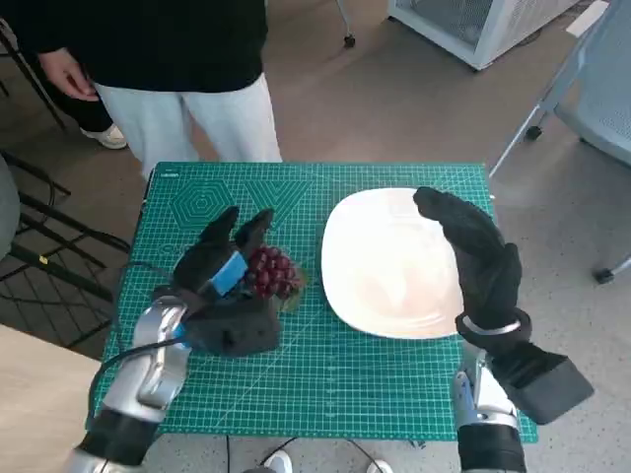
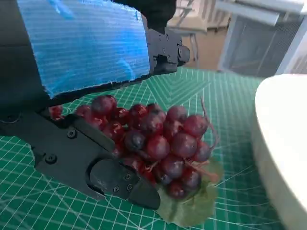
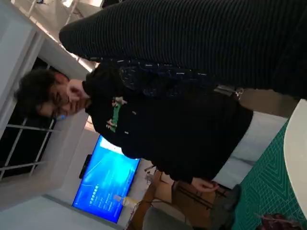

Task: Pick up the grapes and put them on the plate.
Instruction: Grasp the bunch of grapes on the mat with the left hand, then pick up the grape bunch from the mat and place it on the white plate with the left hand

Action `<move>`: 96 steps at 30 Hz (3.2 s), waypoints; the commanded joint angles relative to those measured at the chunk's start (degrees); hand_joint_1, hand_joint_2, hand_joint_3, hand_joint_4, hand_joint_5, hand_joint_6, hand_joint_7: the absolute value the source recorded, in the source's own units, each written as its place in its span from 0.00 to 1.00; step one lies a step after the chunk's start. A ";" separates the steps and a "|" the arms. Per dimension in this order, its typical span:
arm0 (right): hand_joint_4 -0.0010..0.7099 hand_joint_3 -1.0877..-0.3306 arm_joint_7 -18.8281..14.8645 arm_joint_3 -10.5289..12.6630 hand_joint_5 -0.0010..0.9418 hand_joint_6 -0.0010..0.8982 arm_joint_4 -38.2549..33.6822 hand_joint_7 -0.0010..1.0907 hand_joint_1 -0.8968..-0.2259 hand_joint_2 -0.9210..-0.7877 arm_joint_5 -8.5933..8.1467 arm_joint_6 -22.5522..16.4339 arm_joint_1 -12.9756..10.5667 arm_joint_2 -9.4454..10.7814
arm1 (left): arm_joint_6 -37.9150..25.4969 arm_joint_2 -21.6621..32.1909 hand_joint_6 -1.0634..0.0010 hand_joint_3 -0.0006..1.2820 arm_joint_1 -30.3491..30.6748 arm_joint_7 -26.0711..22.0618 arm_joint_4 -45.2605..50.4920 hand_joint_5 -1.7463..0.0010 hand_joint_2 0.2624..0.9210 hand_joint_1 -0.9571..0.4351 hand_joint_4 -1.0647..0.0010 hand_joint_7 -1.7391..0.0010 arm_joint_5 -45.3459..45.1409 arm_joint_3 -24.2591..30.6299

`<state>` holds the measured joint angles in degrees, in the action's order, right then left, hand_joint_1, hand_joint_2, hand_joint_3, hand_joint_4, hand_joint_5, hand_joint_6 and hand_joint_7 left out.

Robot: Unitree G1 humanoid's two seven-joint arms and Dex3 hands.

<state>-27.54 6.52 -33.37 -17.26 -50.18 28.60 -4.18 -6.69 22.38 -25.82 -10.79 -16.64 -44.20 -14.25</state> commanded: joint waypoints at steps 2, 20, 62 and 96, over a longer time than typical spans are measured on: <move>0.49 0.49 0.34 0.03 0.01 0.01 0.07 0.54 0.29 0.00 0.63 1.13 -1.25 -0.20 | -0.81 0.22 0.86 0.00 -4.47 -0.41 -5.65 1.00 0.69 0.36 1.00 1.00 0.01 -2.23; 0.49 0.49 0.17 -0.23 0.01 0.01 0.32 0.54 0.30 0.00 0.86 1.71 -1.15 -0.28 | 0.11 -2.01 0.85 0.00 -14.23 -1.74 -27.78 1.00 0.69 0.40 1.00 1.00 2.74 -7.03; 0.49 0.49 0.02 -0.19 0.01 0.00 -0.27 0.53 0.29 0.00 1.06 0.97 -0.66 -0.14 | 2.19 -3.19 0.55 0.02 -18.76 0.05 -37.64 0.97 0.76 0.60 0.69 0.96 8.64 -9.38; 0.49 0.50 0.28 0.77 0.01 0.02 -1.03 0.51 0.31 0.00 0.79 0.40 0.00 -0.43 | 2.87 -0.91 0.47 0.13 -15.87 4.96 -30.56 0.18 1.00 0.69 0.47 0.37 5.97 -12.61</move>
<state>-27.51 6.97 -33.65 -16.66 -49.91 28.83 -4.44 -4.00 21.45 -43.28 -5.09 -46.01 -38.13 -26.29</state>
